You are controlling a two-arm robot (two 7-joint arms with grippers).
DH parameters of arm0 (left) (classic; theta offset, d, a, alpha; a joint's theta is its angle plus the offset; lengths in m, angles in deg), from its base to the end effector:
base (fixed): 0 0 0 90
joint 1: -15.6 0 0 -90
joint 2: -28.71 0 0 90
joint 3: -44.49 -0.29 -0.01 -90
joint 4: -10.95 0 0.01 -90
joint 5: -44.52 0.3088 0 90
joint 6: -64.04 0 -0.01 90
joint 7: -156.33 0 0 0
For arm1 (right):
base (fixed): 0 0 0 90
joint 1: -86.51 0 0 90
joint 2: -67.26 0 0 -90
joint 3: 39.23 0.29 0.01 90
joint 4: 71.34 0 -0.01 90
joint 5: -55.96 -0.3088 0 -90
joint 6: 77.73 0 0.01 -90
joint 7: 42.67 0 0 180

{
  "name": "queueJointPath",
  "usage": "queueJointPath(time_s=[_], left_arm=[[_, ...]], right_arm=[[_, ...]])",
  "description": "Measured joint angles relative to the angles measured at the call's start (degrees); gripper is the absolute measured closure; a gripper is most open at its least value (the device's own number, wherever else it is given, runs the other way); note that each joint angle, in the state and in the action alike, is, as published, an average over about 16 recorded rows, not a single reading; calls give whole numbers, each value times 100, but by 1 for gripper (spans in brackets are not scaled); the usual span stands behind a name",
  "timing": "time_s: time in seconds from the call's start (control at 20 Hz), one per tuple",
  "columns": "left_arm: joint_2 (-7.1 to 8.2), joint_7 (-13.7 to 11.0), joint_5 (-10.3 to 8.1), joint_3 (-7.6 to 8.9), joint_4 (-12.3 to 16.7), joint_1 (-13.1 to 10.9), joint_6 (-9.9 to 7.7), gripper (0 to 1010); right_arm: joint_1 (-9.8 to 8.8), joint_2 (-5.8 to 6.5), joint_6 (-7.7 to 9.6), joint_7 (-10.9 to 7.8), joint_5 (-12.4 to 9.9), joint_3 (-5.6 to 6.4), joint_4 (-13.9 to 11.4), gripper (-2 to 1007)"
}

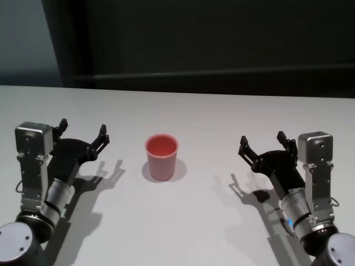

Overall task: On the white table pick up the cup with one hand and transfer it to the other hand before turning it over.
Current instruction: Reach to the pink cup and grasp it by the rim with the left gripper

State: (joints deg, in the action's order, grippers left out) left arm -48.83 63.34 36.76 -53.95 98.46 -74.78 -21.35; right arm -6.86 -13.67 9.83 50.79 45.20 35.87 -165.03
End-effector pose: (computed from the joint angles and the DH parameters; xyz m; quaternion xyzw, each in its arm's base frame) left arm 0.3224 0.0206 -0.3182 0.0269 -0.0290 0.6351 0.7714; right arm 0.3002 0.0394 -0.3070 0.0183 0.0178 -0.6310 0.7753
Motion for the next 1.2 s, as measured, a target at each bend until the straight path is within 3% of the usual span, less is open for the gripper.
queueJointPath(time_s=[0.2,0.4,0.8,1.0,1.2], left_arm=[[38,12,91,13,69,-23,-32,7],[123,3,274,26,248,-63,-198,7],[408,-200,799,-40,784,-91,-819,7],[578,-464,1067,-184,1027,2,-1191,7],[739,-781,1311,-396,1175,171,-1425,7]], right_arm=[[0,0,0,0,0,0,0,3],[0,0,0,0,0,0,0,3],[0,0,0,0,0,0,0,3],[0,0,0,0,0,0,0,3],[0,0,0,0,0,0,0,3]])
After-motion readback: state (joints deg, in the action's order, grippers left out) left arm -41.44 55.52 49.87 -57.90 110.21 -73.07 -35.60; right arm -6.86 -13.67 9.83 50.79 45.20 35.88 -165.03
